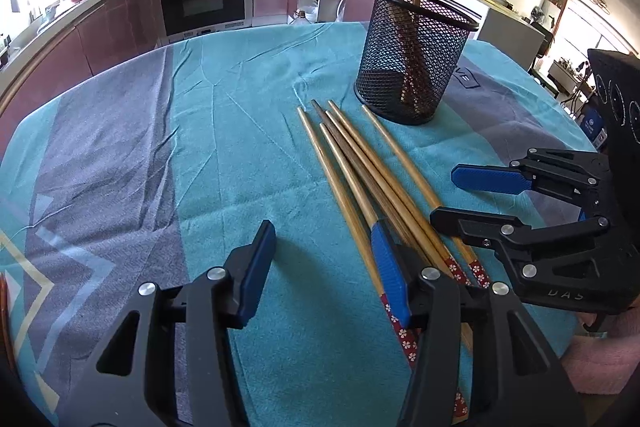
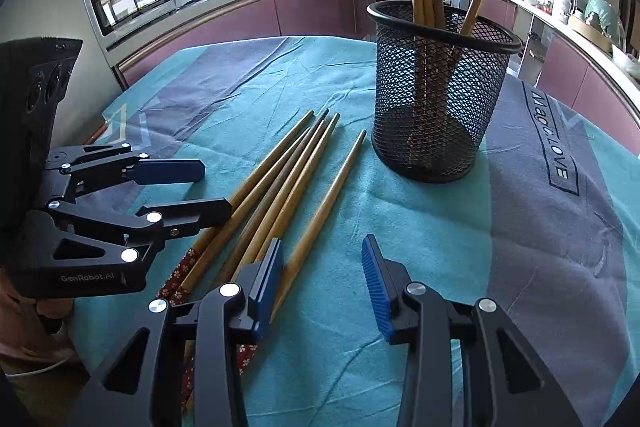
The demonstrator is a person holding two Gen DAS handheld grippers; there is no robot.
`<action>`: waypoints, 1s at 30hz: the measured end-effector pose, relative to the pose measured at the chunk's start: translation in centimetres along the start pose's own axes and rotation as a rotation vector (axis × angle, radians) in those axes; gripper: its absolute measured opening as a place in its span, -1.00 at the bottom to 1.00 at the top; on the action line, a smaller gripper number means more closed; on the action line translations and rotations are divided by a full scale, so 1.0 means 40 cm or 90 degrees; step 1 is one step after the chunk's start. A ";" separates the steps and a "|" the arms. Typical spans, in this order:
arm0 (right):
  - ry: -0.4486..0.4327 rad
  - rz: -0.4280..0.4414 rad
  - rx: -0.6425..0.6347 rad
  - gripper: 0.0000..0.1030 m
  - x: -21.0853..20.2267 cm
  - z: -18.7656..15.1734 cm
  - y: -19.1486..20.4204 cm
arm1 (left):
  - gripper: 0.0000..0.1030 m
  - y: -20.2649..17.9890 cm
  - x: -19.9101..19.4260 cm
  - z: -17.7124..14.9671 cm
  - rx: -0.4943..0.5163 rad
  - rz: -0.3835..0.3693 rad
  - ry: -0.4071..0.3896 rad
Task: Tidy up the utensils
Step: 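Move both open tools back to the remaining chopsticks, then close the left tool on a chopstick while the right tool grasps another chopstick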
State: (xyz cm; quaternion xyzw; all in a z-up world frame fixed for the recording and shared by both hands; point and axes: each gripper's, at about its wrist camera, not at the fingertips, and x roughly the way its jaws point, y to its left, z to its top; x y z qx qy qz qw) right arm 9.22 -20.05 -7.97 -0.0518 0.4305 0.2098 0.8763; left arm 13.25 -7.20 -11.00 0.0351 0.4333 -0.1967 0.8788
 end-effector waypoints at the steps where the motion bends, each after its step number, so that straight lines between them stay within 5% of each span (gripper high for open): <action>1: 0.000 -0.001 -0.001 -0.25 0.003 0.001 0.002 | -0.03 0.000 0.000 0.000 0.000 0.000 0.000; 11: 0.000 -0.004 -0.003 -0.30 0.009 0.004 0.006 | -0.42 0.022 -0.002 -0.001 0.004 0.018 -0.002; 20: -0.003 -0.016 0.001 -0.35 0.025 0.018 0.014 | -0.43 0.028 0.004 0.008 -0.014 0.016 -0.005; 30: -0.006 -0.011 0.024 -0.74 0.037 0.037 0.008 | -0.63 0.038 0.009 0.015 -0.029 0.015 -0.006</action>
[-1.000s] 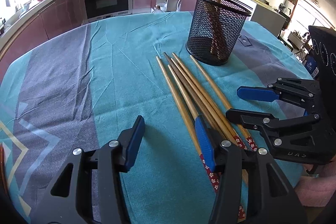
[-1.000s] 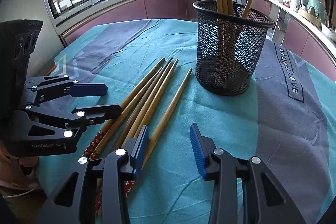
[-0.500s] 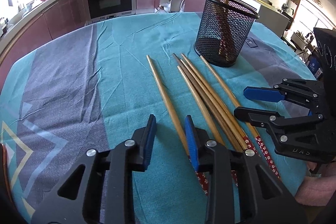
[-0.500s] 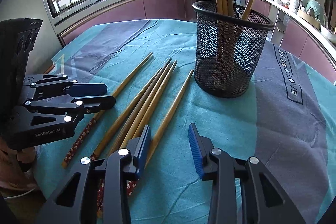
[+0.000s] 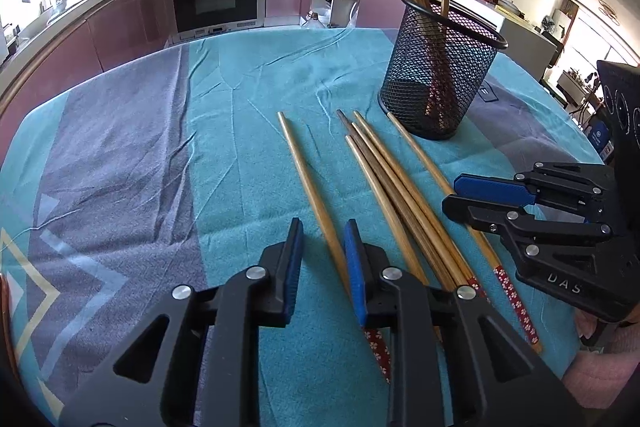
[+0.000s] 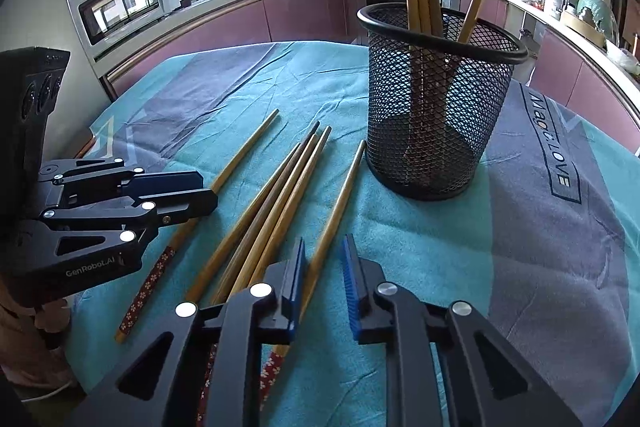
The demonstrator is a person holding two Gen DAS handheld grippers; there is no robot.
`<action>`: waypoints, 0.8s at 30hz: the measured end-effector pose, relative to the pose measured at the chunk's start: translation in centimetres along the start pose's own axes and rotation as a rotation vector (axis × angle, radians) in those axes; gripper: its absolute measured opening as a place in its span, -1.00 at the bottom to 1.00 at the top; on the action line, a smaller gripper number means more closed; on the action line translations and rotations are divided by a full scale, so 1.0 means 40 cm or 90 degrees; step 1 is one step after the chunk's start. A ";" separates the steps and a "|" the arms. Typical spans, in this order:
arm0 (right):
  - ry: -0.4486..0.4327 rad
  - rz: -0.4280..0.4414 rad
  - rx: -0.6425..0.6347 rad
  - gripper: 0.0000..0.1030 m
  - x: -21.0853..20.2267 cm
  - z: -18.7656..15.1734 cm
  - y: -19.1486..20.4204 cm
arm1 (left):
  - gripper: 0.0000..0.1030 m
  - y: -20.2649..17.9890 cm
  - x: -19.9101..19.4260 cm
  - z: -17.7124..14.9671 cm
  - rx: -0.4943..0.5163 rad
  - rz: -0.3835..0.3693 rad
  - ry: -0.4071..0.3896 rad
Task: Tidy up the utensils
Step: 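Close the left tool on a chopstick while the right tool grasps another chopstick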
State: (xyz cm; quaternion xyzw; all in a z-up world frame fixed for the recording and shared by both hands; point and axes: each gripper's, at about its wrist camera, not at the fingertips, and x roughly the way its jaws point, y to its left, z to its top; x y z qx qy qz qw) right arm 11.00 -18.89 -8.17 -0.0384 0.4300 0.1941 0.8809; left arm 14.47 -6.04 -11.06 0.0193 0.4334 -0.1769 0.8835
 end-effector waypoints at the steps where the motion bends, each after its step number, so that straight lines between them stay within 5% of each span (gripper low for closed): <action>1: 0.000 0.002 0.001 -0.77 0.000 0.000 -0.003 | -0.66 0.003 0.000 0.001 -0.004 -0.001 0.000; 24: -0.034 0.062 0.027 -0.89 -0.055 0.010 -0.037 | -0.84 0.030 0.025 0.028 -0.043 -0.010 0.007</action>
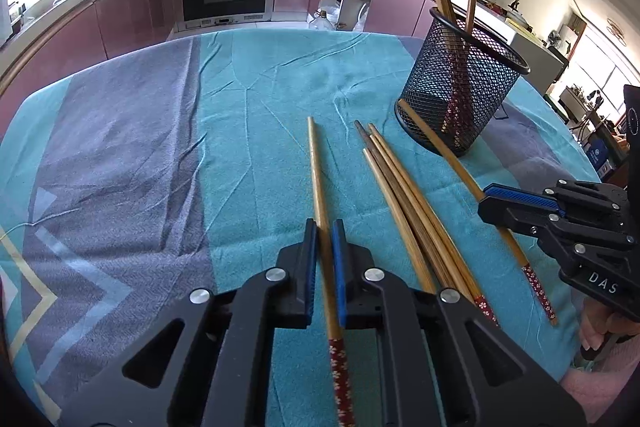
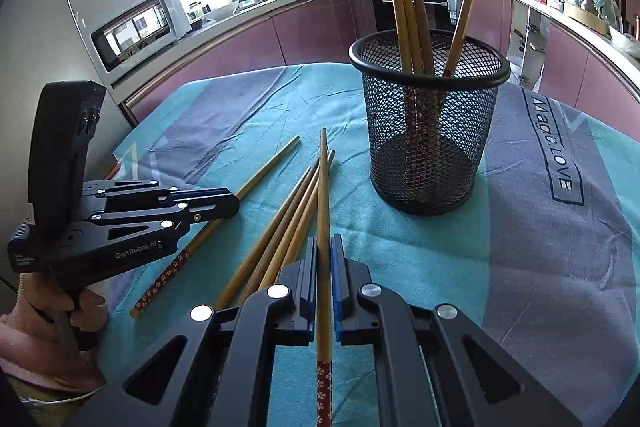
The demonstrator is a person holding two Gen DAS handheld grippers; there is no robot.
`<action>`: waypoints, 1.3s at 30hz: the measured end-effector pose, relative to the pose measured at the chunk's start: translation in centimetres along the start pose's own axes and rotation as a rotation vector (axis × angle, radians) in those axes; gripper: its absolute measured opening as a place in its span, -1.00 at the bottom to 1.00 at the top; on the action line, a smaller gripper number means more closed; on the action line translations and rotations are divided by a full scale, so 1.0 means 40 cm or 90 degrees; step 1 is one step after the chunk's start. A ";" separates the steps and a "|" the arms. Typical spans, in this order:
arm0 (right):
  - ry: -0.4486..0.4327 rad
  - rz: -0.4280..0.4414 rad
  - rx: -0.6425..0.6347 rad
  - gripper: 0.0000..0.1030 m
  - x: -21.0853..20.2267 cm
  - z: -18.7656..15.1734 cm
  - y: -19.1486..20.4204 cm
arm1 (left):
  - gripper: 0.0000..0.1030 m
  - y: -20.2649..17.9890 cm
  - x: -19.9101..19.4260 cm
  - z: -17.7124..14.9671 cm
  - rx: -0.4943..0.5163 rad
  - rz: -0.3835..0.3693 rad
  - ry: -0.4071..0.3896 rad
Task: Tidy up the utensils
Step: 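Close the left tool on a chopstick while the right tool grasps another chopstick, then raise the left tool's chopstick over the mesh cup while the right tool carries its chopstick there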
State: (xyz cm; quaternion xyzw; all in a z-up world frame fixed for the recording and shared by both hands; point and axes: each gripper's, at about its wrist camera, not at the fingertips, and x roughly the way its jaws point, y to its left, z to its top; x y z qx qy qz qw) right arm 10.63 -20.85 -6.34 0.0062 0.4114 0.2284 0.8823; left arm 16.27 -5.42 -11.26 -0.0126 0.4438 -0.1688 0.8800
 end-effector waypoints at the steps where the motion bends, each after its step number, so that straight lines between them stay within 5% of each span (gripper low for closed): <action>1: -0.001 0.003 0.001 -0.89 -0.002 0.001 0.001 | -0.84 0.001 -0.001 0.000 -0.001 0.000 0.000; 13: -0.009 0.013 0.002 -0.89 -0.018 0.001 -0.001 | -0.71 -0.022 0.021 0.018 0.041 0.028 0.001; 21: -0.026 0.022 0.000 -0.89 -0.043 0.006 -0.001 | -0.85 -0.022 0.015 0.019 0.026 0.045 -0.006; 39: -0.139 0.043 0.029 -0.89 -0.178 0.055 -0.048 | -0.86 0.003 -0.221 0.083 -0.012 -0.157 -0.118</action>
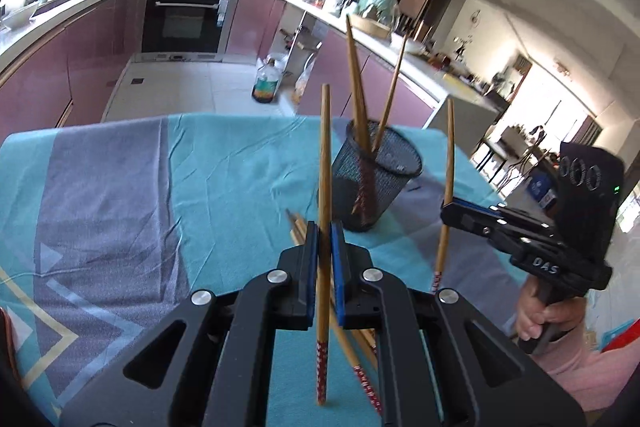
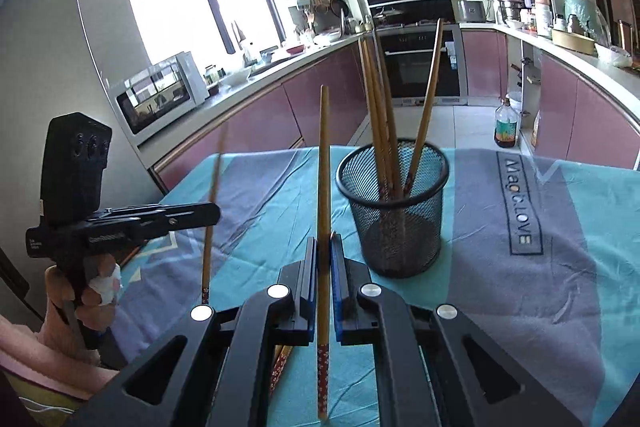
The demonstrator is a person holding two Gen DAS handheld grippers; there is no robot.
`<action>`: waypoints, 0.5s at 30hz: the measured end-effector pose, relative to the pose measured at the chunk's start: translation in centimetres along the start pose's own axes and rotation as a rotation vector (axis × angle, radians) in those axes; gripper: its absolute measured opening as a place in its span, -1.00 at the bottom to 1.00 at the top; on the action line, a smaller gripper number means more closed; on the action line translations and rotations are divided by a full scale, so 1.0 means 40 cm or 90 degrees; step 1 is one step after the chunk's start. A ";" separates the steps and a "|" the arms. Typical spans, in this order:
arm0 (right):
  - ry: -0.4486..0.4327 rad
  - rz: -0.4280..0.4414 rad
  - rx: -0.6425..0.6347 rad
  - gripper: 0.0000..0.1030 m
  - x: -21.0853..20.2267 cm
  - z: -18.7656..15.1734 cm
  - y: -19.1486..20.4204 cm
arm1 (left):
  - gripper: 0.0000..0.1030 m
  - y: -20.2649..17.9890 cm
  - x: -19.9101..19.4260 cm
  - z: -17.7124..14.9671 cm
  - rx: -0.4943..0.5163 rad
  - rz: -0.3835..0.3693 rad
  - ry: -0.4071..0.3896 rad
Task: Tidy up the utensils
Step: 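Raise the left tool's chopstick over the mesh cup while the right tool carries its chopstick there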
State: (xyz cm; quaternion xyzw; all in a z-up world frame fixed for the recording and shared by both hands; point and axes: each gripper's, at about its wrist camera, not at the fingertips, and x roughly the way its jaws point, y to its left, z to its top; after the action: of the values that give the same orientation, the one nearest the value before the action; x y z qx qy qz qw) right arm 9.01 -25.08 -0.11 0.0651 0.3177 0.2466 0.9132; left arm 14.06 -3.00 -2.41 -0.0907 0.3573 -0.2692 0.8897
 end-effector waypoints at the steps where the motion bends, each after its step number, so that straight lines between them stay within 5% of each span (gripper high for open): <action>1: -0.005 0.001 0.002 -0.89 -0.008 0.004 -0.007 | -0.86 -0.003 -0.013 0.007 0.002 -0.004 -0.010; 15: -0.075 -0.006 -0.012 -0.89 -0.071 0.083 -0.030 | -0.86 -0.041 -0.103 0.123 0.005 -0.048 -0.102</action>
State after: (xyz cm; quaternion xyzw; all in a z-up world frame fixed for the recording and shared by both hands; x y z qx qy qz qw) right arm 9.62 -27.38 3.75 0.0697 0.2614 0.2412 0.9320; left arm 14.29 -2.28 4.19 -0.1220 0.2803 -0.2960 0.9049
